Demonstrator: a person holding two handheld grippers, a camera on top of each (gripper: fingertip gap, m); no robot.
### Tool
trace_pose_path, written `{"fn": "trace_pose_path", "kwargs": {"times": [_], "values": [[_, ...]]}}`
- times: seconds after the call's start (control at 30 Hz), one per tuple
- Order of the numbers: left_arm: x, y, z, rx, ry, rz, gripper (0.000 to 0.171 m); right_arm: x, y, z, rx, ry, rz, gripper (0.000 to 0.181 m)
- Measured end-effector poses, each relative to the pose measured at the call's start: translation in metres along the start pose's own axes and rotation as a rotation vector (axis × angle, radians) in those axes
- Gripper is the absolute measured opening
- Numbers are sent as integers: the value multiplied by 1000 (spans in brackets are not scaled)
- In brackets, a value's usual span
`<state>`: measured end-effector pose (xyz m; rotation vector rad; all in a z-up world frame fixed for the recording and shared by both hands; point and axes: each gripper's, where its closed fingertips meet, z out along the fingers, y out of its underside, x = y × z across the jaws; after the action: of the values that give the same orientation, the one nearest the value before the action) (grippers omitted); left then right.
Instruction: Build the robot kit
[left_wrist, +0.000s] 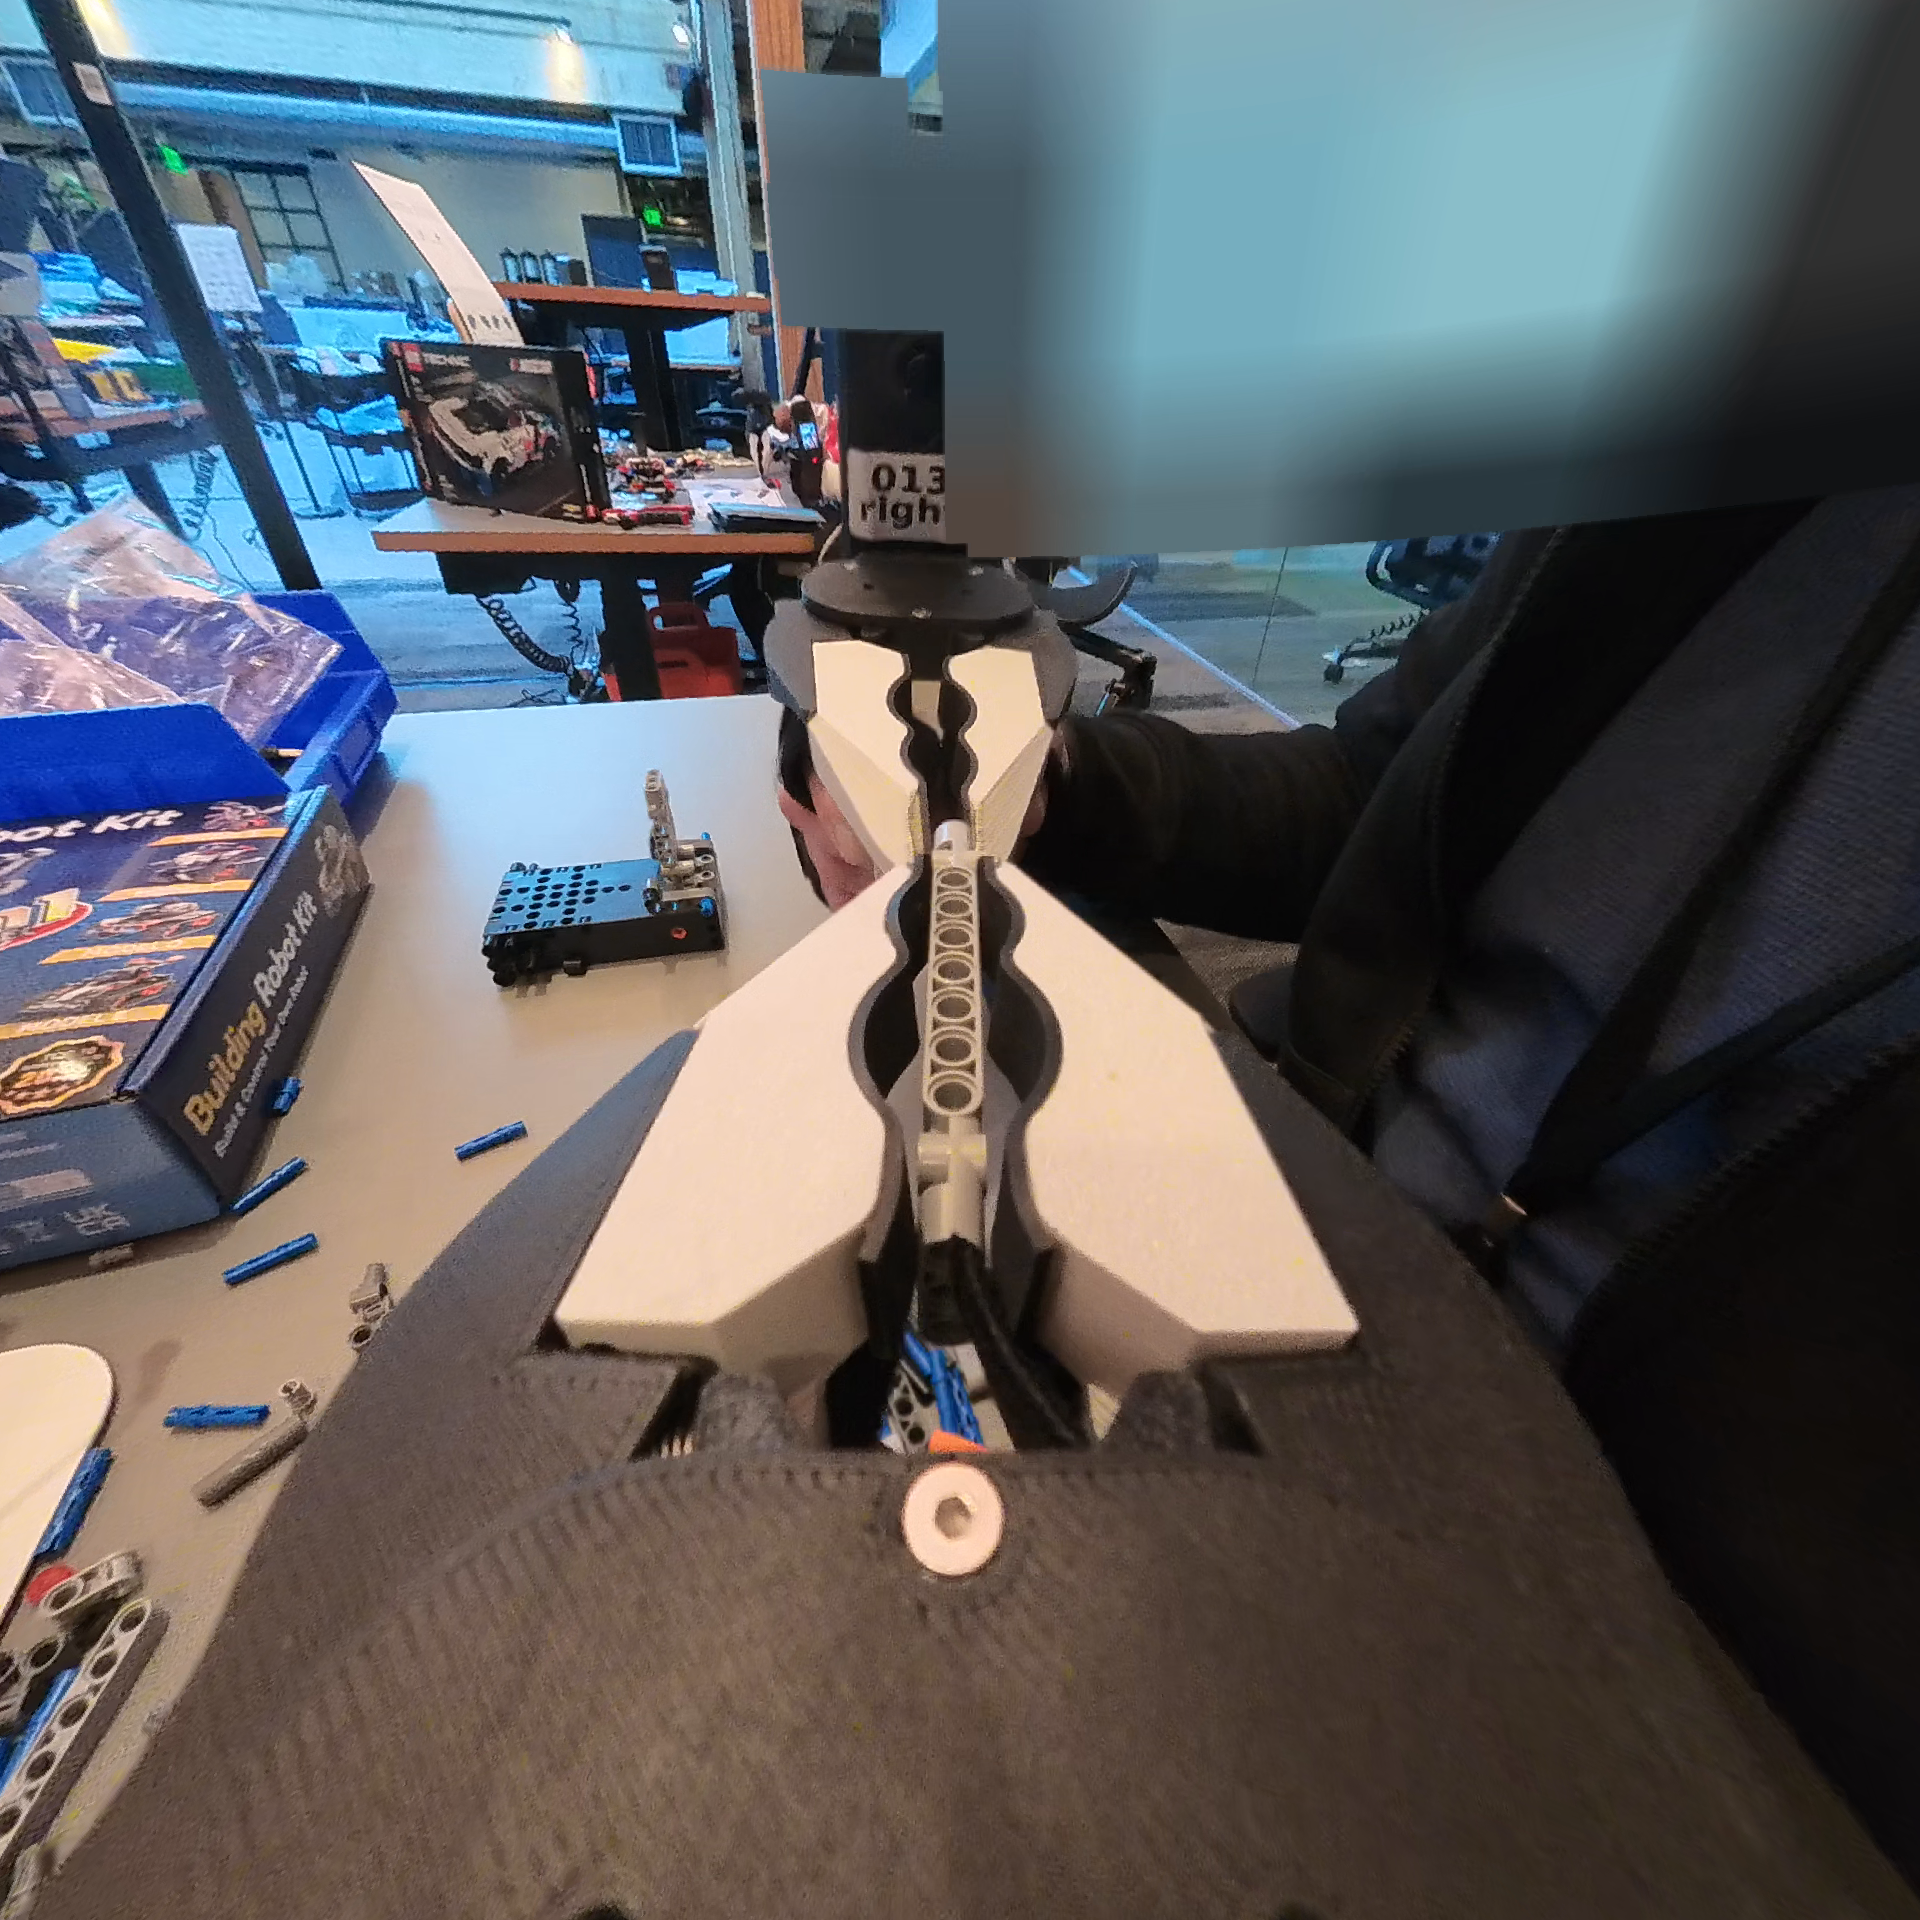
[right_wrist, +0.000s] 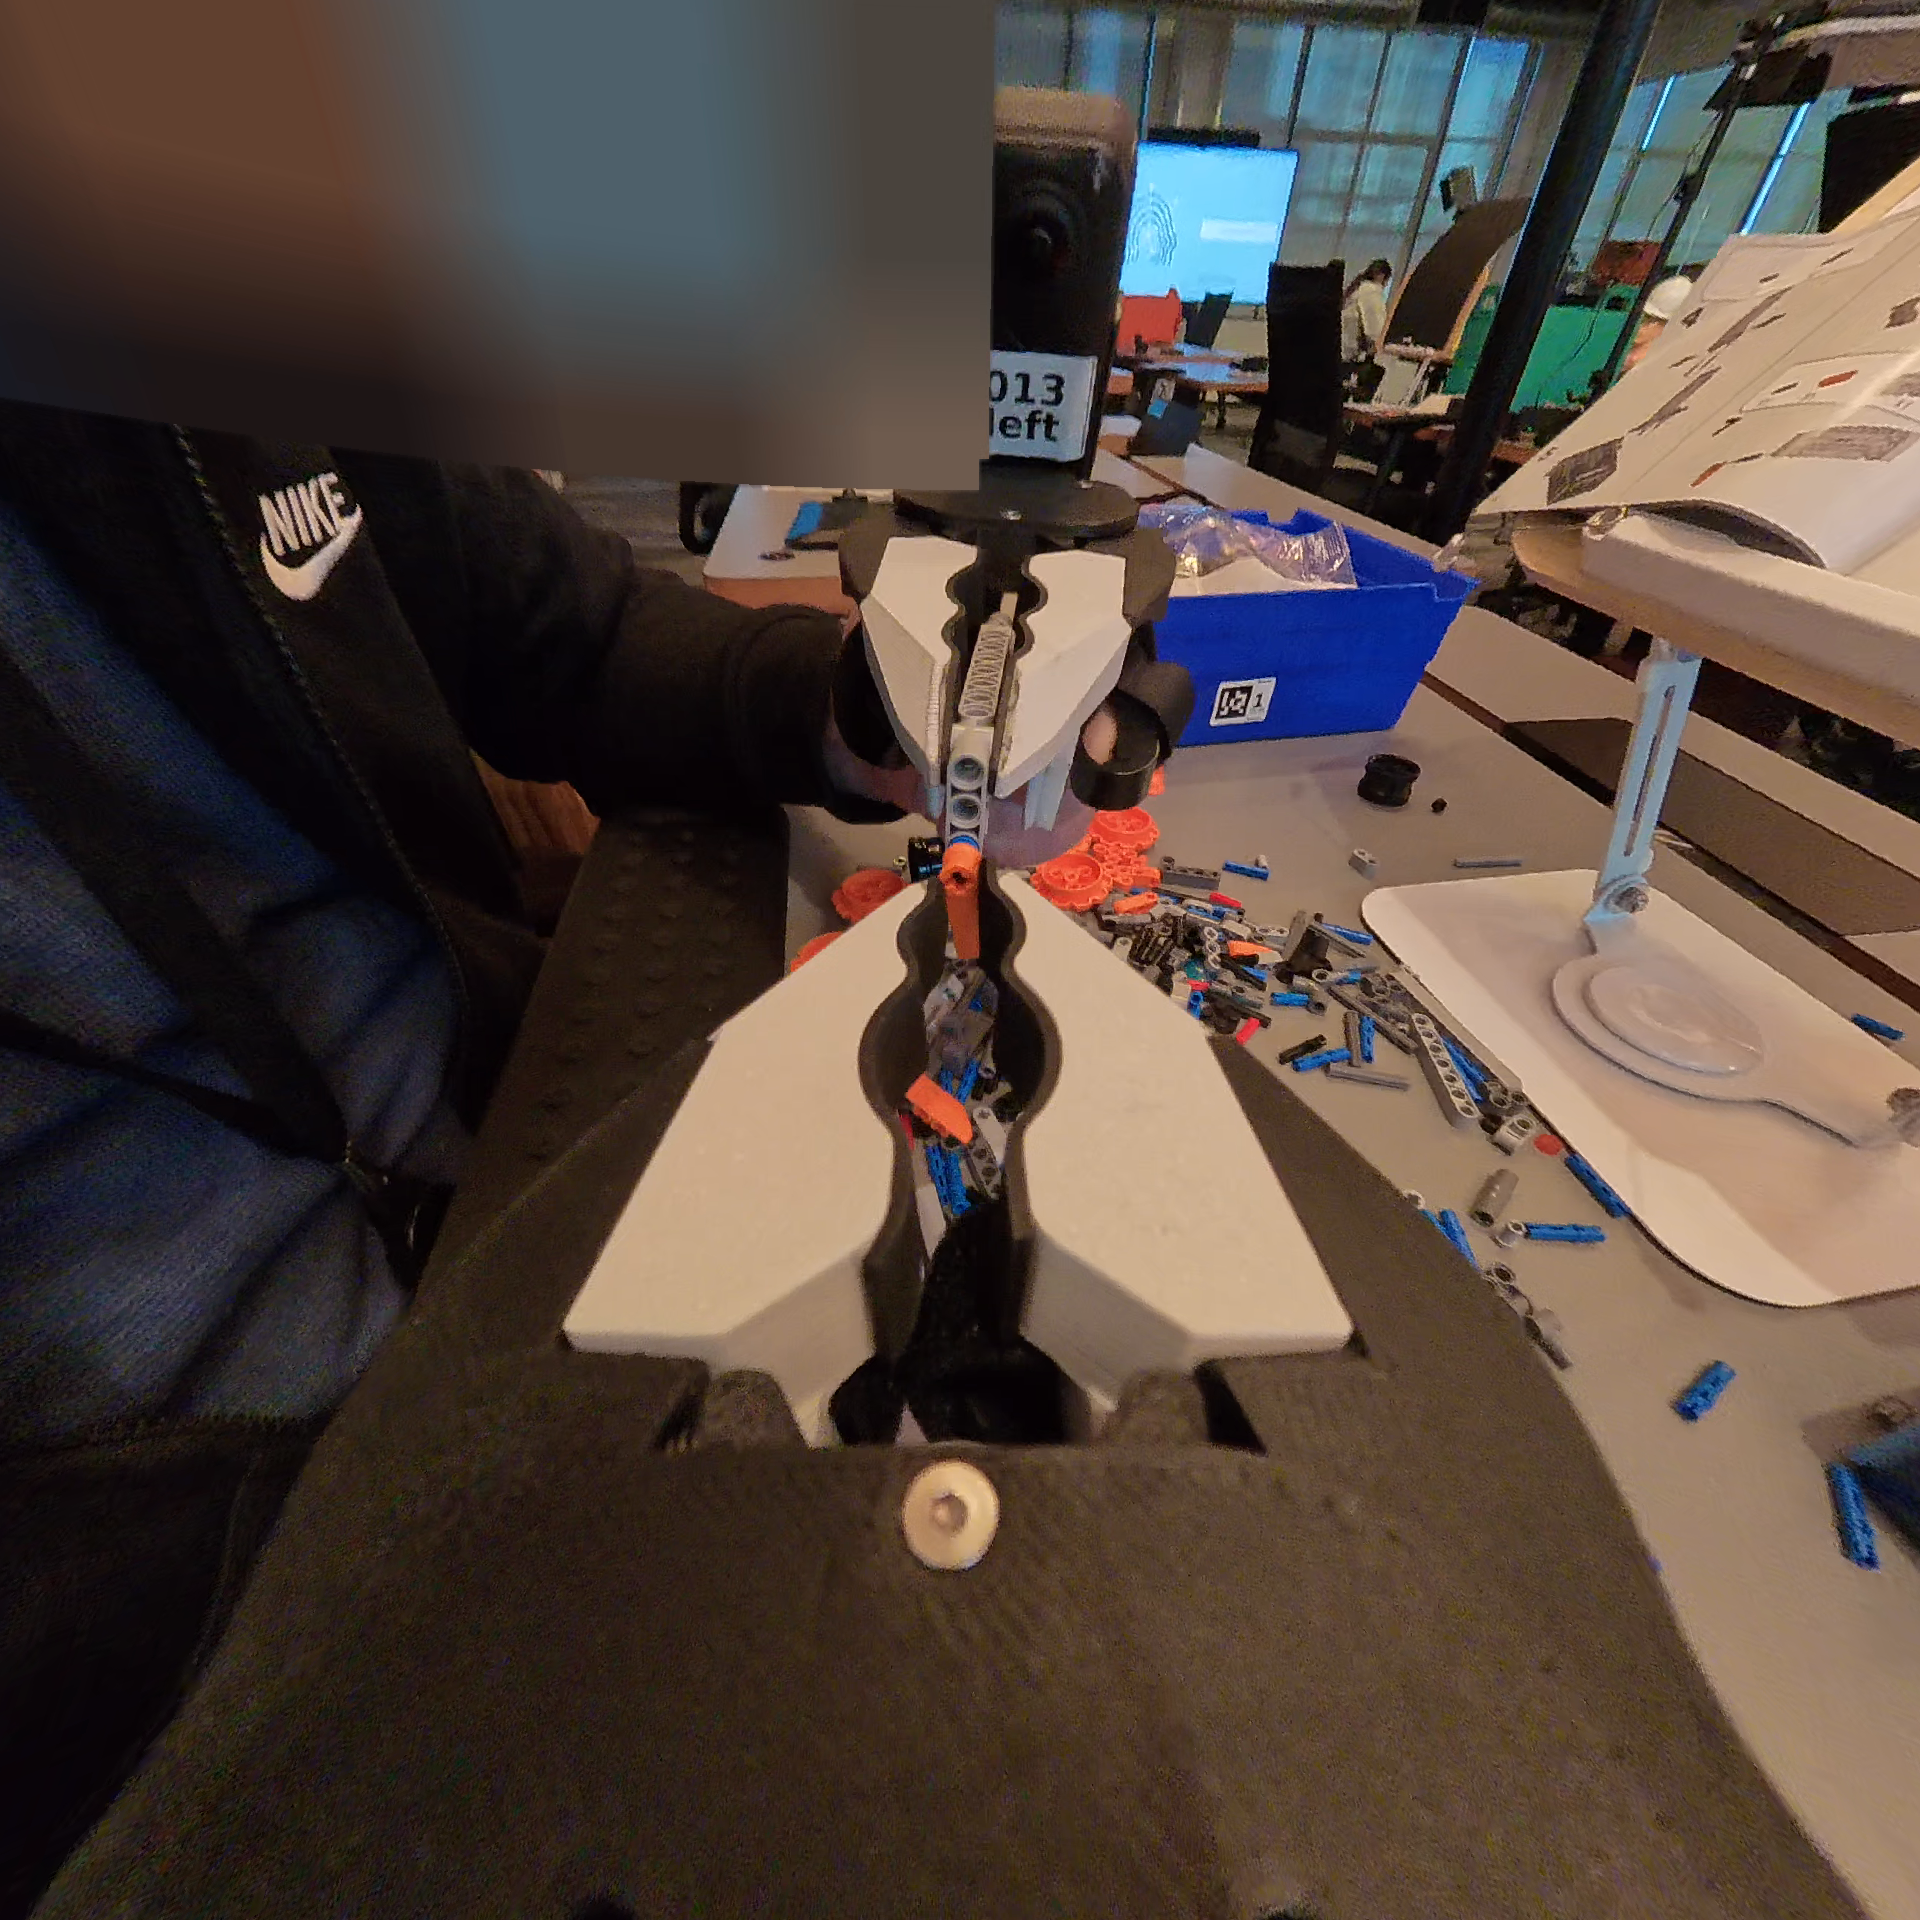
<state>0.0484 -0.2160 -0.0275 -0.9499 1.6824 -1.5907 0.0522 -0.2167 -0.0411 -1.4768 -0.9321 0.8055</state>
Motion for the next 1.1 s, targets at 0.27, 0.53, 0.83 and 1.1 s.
{"fn": "trace_pose_path", "kwargs": {"times": [0.27,0.53,0.83,1.1], "values": [[-2,-1,-1,29,-20,6,6,3,-1,3,21,19,15,5],[-2,0,-2,20,-24,25,6,3,-1,7,8,12,13,5],[5,4,7,-30,-14,55,7,0,10,21,-34,20,1,0],[-9,-12,-9,125,35,-153,6,16,0,12,19,98,65,15]]}}
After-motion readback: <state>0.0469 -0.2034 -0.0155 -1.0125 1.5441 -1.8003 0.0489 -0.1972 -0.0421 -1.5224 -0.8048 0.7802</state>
